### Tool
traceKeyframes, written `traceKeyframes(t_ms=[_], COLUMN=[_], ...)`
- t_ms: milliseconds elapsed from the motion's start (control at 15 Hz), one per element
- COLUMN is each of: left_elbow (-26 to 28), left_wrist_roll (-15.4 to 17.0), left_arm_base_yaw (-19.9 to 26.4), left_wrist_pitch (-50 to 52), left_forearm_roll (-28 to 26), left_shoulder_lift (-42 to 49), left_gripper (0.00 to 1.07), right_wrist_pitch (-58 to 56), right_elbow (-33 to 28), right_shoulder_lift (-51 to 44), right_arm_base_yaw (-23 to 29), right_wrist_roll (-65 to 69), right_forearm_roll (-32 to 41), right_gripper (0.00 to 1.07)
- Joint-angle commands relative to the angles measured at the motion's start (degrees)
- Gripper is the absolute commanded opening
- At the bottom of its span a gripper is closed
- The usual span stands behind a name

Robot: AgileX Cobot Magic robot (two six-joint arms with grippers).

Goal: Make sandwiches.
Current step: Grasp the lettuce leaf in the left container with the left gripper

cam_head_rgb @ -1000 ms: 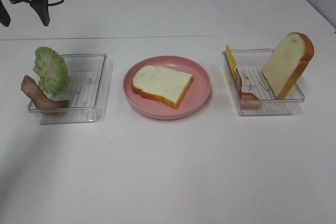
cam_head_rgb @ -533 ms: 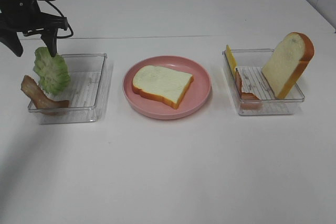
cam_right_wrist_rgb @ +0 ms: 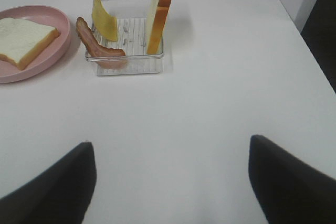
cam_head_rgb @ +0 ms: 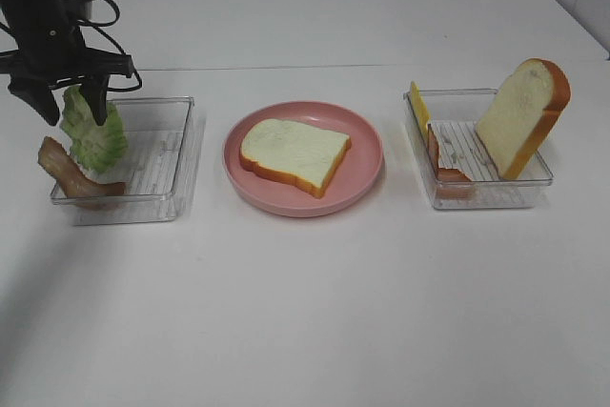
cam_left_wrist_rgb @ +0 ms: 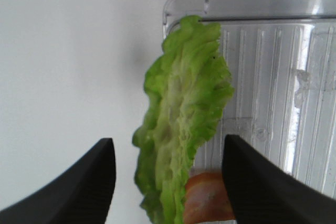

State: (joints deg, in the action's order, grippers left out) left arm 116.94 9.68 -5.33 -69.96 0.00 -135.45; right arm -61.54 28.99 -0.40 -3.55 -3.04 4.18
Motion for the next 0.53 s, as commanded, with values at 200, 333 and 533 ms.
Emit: traceKeyframes(t_ms=[200,333,533], left_elbow=[-0.40,-0.40,-0.40], left_wrist_roll=[-0.57,-0.57,-0.69], left_arm_base_yaw=[0.06,0.06,0.06], left_wrist_pitch=[-1.20,-1.09,-1.09], left_forearm_roll=[0.57,0.57,0.57], left_shoulder_lift=[-0.34,-0.34,-0.23], left_gripper=[0.20,0.07,0.00], right_wrist_pitch=[0.74,0.74,0.74], right_elbow=[-0.06,-0.06,-0.06], right_shoulder_lift=[-0.29,-0.29,-0.29], right_arm_base_yaw=[-0.40,-0.40,-0.40], right_wrist_roll=[-0.52,-0.52,-0.52], right_forearm_roll=[-0.17,-0.17,-0.17], right_gripper=[0.76,0.76,0.76])
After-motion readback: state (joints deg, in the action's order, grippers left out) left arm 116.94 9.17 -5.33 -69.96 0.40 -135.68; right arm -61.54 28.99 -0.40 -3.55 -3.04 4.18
